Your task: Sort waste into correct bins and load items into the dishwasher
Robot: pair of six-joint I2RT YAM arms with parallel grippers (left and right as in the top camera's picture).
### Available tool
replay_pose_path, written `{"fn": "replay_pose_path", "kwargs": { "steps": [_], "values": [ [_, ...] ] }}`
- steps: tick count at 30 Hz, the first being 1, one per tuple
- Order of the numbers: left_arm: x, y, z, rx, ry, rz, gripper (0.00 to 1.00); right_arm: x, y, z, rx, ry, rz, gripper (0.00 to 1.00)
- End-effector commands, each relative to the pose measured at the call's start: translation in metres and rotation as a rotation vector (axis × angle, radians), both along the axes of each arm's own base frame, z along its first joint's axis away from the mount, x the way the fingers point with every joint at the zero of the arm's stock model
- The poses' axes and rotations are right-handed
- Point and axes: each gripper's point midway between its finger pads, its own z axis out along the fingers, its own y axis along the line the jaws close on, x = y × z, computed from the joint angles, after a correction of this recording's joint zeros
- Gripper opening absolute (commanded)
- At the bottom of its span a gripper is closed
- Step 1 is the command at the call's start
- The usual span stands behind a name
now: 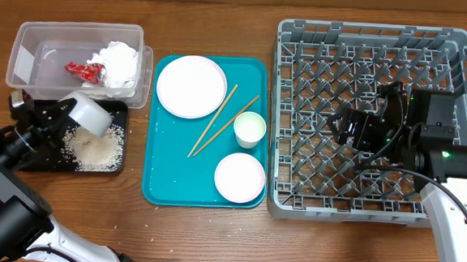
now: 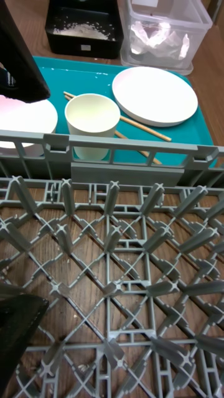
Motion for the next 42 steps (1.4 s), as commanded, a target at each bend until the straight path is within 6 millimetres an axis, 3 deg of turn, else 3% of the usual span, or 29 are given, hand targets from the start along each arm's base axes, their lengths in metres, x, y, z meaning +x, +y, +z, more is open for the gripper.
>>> {"fn": "replay_pose_path", "kwargs": {
  "steps": [1,5,7,9,11,15,18,22,27,31,35,42],
  "values": [
    [-0.001,-0.028,0.026,0.213,-0.146,-0.089,0.04,0.005,0.0,0.009,0.006,-0.026,-0.001,1.0],
    [0.003,-0.068,0.03,0.336,-0.189,-0.23,0.04,0.005,0.0,0.009,0.007,-0.026,0.0,1.0],
    [0.005,-0.094,0.022,0.398,-0.158,-0.326,0.04,0.004,0.001,0.01,0.012,-0.026,0.004,1.0],
    [0.006,-0.125,-0.002,0.521,-0.031,-0.457,0.04,0.004,0.002,0.01,0.015,-0.026,0.006,1.0],
    [0.001,-0.143,-0.029,0.68,0.116,-0.546,0.04,0.004,0.002,0.01,0.014,-0.025,0.006,1.0],
    [-0.025,-0.157,-0.076,1.033,0.4,-0.701,0.04,0.004,0.002,0.01,0.014,-0.025,0.006,1.0],
    [-0.049,-0.167,-0.09,1.222,0.525,-0.804,0.04,0.004,0.002,0.01,0.014,-0.025,0.005,1.0],
    [-0.067,-0.184,-0.112,1.369,0.602,-0.842,0.04,0.004,0.002,0.01,0.014,-0.024,0.006,1.0],
    [-0.09,-0.207,-0.147,1.401,0.626,-0.87,0.04,0.005,0.001,0.009,0.014,-0.023,0.005,1.0],
    [-0.096,-0.224,-0.152,1.413,0.584,-0.905,0.05,0.007,0.001,0.003,0.015,-0.004,0.005,1.0],
    [-0.095,-0.237,-0.152,1.432,0.531,-0.926,0.33,0.009,0.002,-0.006,0.016,0.024,0.005,1.0],
    [-0.065,-0.255,-0.121,1.449,0.423,-0.878,0.45,0.01,0.001,-0.01,0.017,0.039,0.005,1.0]
  ]
}}
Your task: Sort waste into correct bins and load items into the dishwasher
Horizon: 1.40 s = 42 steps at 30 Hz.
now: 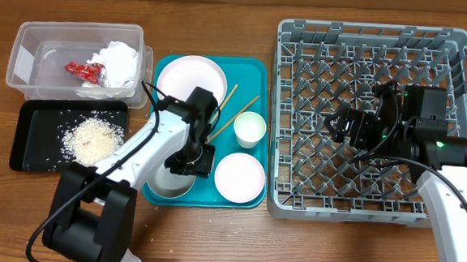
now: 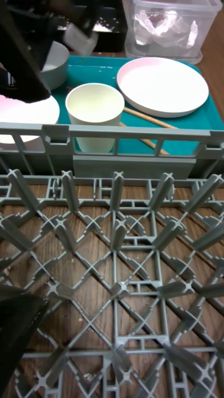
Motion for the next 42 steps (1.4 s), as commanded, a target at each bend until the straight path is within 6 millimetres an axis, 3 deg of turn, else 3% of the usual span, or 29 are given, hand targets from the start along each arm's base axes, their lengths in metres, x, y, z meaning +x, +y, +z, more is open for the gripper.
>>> {"fn": "replay_pose_path", "kwargs": {
  "steps": [1,6,10,16,26,34,38,42],
  "values": [
    [0.029,-0.015,0.026,-0.032,-0.116,-0.02,0.47,0.005,0.0,0.008,0.008,-0.023,0.0,1.0],
    [0.039,-0.035,0.027,-0.08,-0.18,-0.114,0.53,0.005,0.0,0.008,0.008,-0.021,0.0,1.0],
    [0.035,-0.047,0.019,-0.09,-0.186,-0.185,0.54,0.005,0.0,0.008,0.008,-0.021,0.0,1.0],
    [0.028,-0.05,0.011,-0.101,-0.168,-0.204,0.49,0.005,0.0,0.008,0.007,-0.021,0.0,1.0],
    [0.027,-0.056,0.008,-0.108,-0.174,-0.216,0.48,0.005,0.0,0.008,0.008,-0.021,0.0,1.0],
    [0.041,-0.063,0.011,-0.132,-0.232,-0.2,0.48,0.005,0.0,0.008,0.008,-0.021,0.0,1.0],
    [0.06,-0.072,0.028,-0.159,-0.29,-0.167,0.48,0.005,0.0,0.008,0.008,-0.021,0.0,1.0],
    [0.086,-0.086,0.063,-0.199,-0.384,-0.167,0.5,0.005,0.0,0.008,0.007,-0.021,-0.001,1.0]
  ]
}}
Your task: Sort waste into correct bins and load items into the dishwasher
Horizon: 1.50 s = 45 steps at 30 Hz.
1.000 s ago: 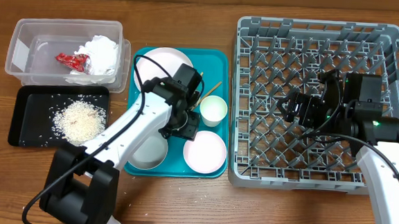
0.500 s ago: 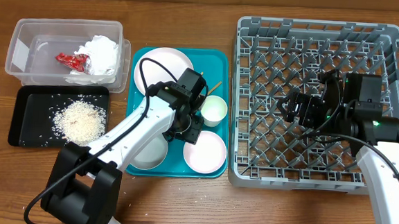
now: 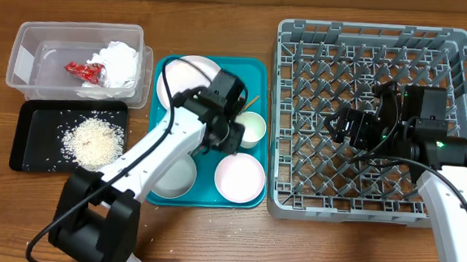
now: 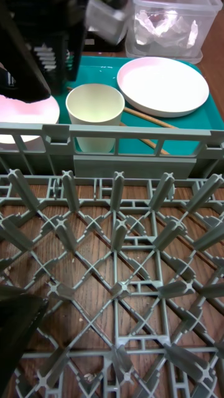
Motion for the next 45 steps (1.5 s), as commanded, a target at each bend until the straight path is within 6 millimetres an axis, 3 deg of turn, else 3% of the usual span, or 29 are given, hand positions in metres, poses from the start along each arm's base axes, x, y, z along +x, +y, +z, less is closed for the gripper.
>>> {"fn": "replay_pose_path", "kwargs": {
  "steps": [1,4,7,13,15,16,17,19,22,28,34,35,41,45],
  "values": [
    [0.038,-0.021,0.046,-0.078,-0.131,0.022,0.52,0.005,0.0,0.009,0.008,-0.024,0.0,1.0],
    [0.055,-0.024,0.056,-0.095,-0.197,0.064,0.53,0.005,0.0,0.009,0.008,-0.024,0.0,1.0],
    [0.065,-0.021,0.051,-0.074,-0.226,0.107,0.55,0.005,0.0,0.009,0.008,-0.024,0.0,1.0],
    [0.06,-0.028,-0.004,-0.041,-0.09,0.088,0.54,0.005,0.0,0.009,0.008,-0.024,0.0,1.0],
    [0.055,-0.031,-0.025,-0.039,-0.029,0.08,0.48,0.005,0.0,0.008,0.008,-0.024,0.0,1.0],
    [0.054,-0.032,-0.028,-0.043,-0.019,0.079,0.4,0.005,0.0,0.008,0.008,-0.024,0.0,1.0],
    [0.056,-0.03,-0.027,-0.045,-0.019,0.086,0.26,0.005,0.0,0.008,0.008,-0.023,0.0,1.0],
    [0.063,-0.025,-0.018,-0.051,-0.033,0.103,0.13,0.006,0.0,0.009,0.008,-0.026,0.0,1.0],
    [0.072,-0.015,-0.003,-0.058,-0.045,0.132,0.04,0.006,0.0,0.009,0.008,-0.026,0.0,1.0],
    [0.088,0.006,0.049,-0.152,-0.026,0.186,0.04,0.007,0.006,0.012,0.037,-0.038,0.018,1.0],
    [0.064,-0.034,0.133,-0.736,0.096,-0.102,0.04,0.008,0.056,0.045,0.275,-0.154,0.209,1.0],
    [0.055,-0.035,0.153,-0.878,0.126,-0.151,0.04,0.009,0.073,0.053,0.331,-0.169,0.244,1.0],
    [0.027,-0.033,0.19,-1.12,0.267,-0.146,0.04,0.008,0.144,0.085,0.475,-0.29,0.471,1.0],
    [0.016,-0.033,0.207,-1.213,0.336,-0.123,0.04,0.008,0.163,0.102,0.548,-0.352,0.55,1.0]
  ]
}}
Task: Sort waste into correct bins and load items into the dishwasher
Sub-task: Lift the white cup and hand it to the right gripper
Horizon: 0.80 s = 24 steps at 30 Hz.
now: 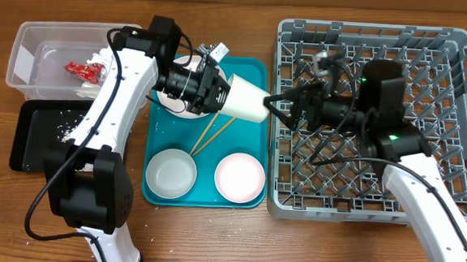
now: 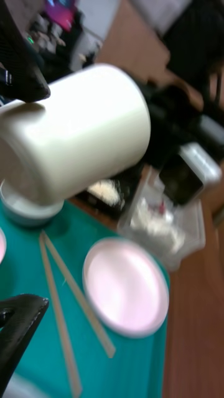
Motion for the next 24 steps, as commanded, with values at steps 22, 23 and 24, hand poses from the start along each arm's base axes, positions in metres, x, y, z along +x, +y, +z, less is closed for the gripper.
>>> {"fn": "replay_pose_path", "kwargs": {
  "steps": [22,23,24],
  "values": [
    [-0.006,-0.006,0.048,-0.235,-0.083,-0.016,0.07,-0.031,0.036,0.038,0.168,-0.085,0.266,0.64],
    [-0.006,-0.006,0.048,-0.235,-0.083,-0.016,0.08,-0.031,0.036,0.038,0.168,-0.085,0.266,0.63],
    [-0.006,-0.006,0.048,-0.235,-0.083,-0.016,0.09,-0.031,0.037,0.038,0.168,-0.085,0.269,0.58]
  ]
}}
